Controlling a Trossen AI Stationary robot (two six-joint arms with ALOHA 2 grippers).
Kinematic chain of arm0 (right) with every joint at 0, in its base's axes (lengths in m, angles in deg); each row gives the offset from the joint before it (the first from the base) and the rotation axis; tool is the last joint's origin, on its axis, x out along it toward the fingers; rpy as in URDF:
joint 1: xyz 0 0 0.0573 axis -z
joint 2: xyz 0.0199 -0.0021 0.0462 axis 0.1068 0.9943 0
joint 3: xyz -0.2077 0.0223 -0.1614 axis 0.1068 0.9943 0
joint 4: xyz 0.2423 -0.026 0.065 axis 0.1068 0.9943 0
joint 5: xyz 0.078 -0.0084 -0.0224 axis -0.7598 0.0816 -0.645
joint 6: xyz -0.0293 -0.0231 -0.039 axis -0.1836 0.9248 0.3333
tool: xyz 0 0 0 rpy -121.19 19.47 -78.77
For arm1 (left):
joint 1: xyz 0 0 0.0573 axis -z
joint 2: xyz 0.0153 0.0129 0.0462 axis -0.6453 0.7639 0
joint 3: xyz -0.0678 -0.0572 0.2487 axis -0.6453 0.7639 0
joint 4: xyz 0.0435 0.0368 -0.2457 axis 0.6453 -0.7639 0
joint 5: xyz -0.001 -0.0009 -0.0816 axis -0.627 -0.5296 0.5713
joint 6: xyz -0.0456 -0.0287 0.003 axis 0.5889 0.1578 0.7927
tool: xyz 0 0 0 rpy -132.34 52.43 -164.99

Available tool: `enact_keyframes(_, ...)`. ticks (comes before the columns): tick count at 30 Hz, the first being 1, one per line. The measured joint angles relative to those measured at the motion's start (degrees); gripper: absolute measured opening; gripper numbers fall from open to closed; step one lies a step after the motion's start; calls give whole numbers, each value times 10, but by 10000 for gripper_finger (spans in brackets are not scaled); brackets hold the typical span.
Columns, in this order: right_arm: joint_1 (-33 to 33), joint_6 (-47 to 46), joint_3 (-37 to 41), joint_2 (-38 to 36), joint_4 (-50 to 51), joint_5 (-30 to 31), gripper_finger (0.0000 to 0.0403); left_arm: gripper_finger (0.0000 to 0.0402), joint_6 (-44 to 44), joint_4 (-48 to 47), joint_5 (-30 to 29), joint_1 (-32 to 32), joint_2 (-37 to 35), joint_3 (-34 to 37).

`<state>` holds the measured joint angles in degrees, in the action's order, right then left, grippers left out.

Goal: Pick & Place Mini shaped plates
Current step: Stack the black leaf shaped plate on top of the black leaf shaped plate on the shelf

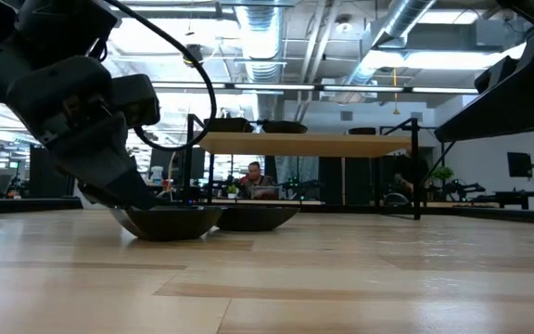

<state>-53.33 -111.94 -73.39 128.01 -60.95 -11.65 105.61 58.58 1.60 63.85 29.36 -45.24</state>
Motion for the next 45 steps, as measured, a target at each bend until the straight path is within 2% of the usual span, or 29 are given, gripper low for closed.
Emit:
enact_keyframes(10, 0, 0, 0, 0, 0, 0, 59, 165, 14, 0, 26, 0, 0, 0)
enact_keyframes(24, 0, -7, 0, 0, 0, 0, 59, 60, 14, 2, 34, 0, 0, 0)
enact_keyframes(32, 0, -7, 0, 0, 0, 0, 59, 20, 14, 6, 34, 0, 0, 0)
enact_keyframes(37, 0, -6, 0, 0, 0, 0, 59, 8, 2, 35, 49, 0, 0, 0)
enact_keyframes(45, 0, -6, 0, 0, 0, 0, 59, 10, -17, 87, 64, 0, 0, 0)
